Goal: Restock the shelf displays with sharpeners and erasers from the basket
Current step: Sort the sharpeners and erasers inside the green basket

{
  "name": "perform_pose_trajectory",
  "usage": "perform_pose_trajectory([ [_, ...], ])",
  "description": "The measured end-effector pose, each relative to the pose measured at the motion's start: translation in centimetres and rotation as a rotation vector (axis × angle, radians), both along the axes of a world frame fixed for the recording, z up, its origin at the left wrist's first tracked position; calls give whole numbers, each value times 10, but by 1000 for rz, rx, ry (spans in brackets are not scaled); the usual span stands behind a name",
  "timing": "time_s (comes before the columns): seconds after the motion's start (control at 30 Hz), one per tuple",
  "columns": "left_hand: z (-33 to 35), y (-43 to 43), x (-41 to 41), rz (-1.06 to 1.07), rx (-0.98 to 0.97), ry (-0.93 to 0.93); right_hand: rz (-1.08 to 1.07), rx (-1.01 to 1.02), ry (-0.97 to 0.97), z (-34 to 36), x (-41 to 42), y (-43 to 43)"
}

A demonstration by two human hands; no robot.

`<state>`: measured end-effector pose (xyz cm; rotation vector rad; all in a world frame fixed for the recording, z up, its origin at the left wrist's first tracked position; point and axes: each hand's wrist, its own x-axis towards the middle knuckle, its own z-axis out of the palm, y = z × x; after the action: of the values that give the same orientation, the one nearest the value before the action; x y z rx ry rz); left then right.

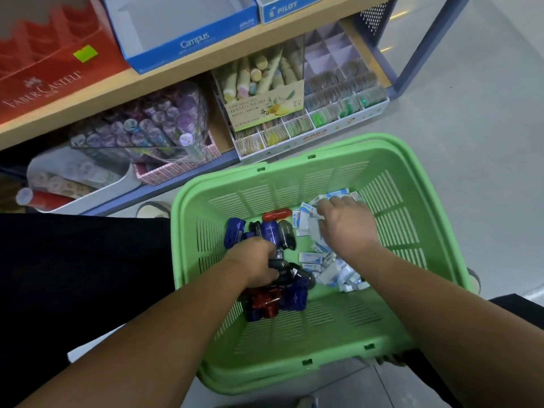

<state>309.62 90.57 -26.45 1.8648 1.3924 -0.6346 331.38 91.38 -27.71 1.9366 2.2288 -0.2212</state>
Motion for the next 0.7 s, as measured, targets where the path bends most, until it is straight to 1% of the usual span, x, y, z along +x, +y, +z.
perform_pose_trajectory([
  [0.07,0,3,3,35,11,-6,-33,132,-41,6,14,3],
  [0.13,0,4,8,46,122,-45,9,221,-29,10,19,-1],
  [0.17,-1,5,11,37,201,-78,71,222,-2,14,15,-4],
  [0.2,-3,6,14,9,267,-112,130,171,43,14,9,-8],
  [0.23,-4,9,17,-43,311,-143,164,40,115,14,1,-14],
  [0.3,-8,15,24,-178,318,-185,97,-444,296,10,-16,-25],
  [0.33,-9,17,27,-221,289,-195,57,-628,364,3,-21,-31],
  [0.37,-11,17,29,-249,242,-184,48,-715,394,-3,-24,-35],
  [0.43,-14,12,30,-275,130,-142,72,-745,322,-11,-24,-36],
  [0.5,-18,1,27,-280,39,-133,93,-719,236,-14,-20,-31],
  [0.53,-18,-4,25,-285,18,-146,110,-699,189,-14,-18,-28],
  [0.6,-16,-7,21,-292,-11,-164,209,-611,66,-16,-19,-24],
  [0.7,-11,-7,18,-330,-41,-150,310,-519,-99,-20,-23,-22],
])
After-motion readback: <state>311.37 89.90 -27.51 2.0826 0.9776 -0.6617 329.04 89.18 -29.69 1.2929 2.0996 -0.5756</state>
